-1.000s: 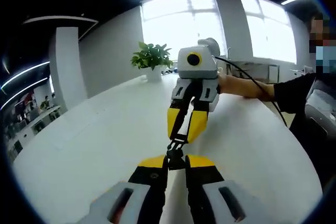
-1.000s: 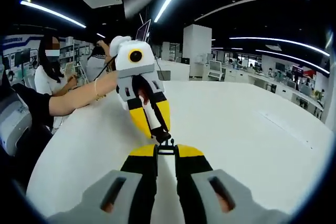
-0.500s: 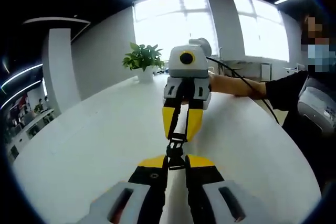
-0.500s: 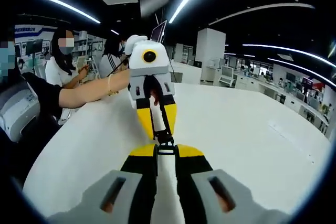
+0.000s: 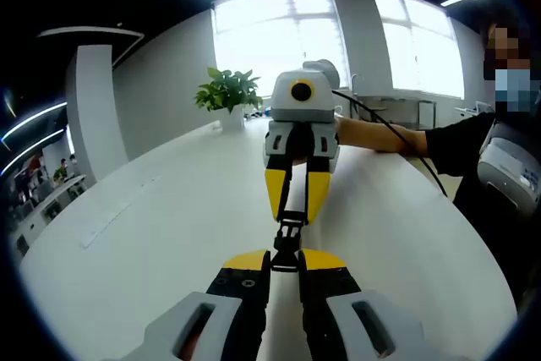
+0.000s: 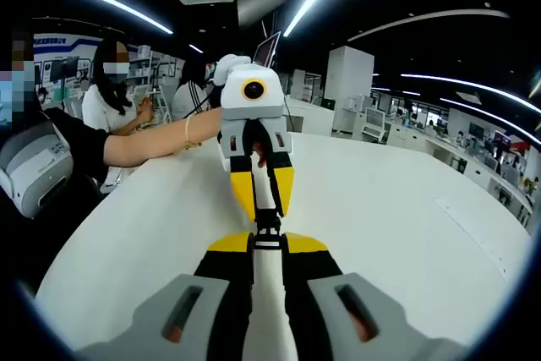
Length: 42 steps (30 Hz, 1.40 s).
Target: Snap the two parts of the plastic buckle together until the buckle closes and remains connected.
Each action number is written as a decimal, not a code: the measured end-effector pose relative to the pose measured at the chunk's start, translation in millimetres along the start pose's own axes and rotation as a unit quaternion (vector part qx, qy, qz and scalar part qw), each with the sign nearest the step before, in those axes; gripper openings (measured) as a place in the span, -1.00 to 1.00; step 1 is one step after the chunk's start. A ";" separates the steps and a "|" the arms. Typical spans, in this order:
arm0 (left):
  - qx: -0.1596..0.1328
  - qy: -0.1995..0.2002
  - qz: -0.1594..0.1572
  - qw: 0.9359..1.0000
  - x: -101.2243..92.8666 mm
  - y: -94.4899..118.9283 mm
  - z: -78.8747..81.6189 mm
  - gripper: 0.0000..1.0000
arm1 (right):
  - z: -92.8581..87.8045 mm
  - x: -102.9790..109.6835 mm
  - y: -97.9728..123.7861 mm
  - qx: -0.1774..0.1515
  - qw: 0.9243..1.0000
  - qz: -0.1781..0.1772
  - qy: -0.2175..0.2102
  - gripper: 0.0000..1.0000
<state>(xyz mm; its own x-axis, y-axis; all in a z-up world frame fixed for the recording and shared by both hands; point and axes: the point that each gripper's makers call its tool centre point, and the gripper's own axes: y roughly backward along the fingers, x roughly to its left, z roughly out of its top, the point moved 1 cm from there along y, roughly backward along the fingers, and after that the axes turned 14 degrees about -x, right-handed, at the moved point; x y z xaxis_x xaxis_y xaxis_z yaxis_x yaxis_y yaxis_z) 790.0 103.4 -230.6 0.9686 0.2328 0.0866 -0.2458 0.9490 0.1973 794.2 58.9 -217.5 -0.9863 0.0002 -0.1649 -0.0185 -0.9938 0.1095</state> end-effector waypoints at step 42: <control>0.028 -0.010 -0.014 0.999 -7.1 -3.5 -9.6 -0.74 | -4.8 7.9 -2.6 0.019 1.000 0.016 0.011 -0.74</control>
<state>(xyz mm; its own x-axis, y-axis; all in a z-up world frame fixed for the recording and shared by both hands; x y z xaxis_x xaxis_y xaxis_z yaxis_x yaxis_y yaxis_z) 784.3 100.5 -241.3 0.9742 0.2024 0.1001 -0.2217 0.9413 0.2546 787.2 61.0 -223.8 -0.9826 -0.0350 -0.1824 0.0071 -0.9884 0.1516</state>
